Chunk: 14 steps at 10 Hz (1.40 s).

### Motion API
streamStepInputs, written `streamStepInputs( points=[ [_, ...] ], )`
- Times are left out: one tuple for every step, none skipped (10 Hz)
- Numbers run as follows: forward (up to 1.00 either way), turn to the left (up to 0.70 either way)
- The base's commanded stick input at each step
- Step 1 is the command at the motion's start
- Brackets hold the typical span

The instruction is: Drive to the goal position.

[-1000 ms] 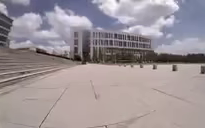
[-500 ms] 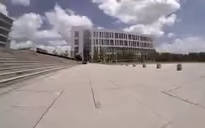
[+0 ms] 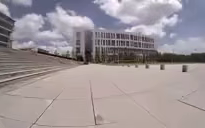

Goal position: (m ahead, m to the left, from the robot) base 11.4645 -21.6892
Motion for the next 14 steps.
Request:
streamStepInputs(
  points=[
    [0.70,0.00],
    [0.70,0.00],
    [0.70,0.00],
    [0.70,0.00],
    [0.70,0.00],
    [0.70,0.00],
    [0.70,0.00],
    [0.70,0.00],
    [0.70,0.00],
    [0.70,0.00],
    [0.70,0.00],
    [0.70,0.00],
    [0.70,0.00],
    [0.70,-0.01]
  ],
)
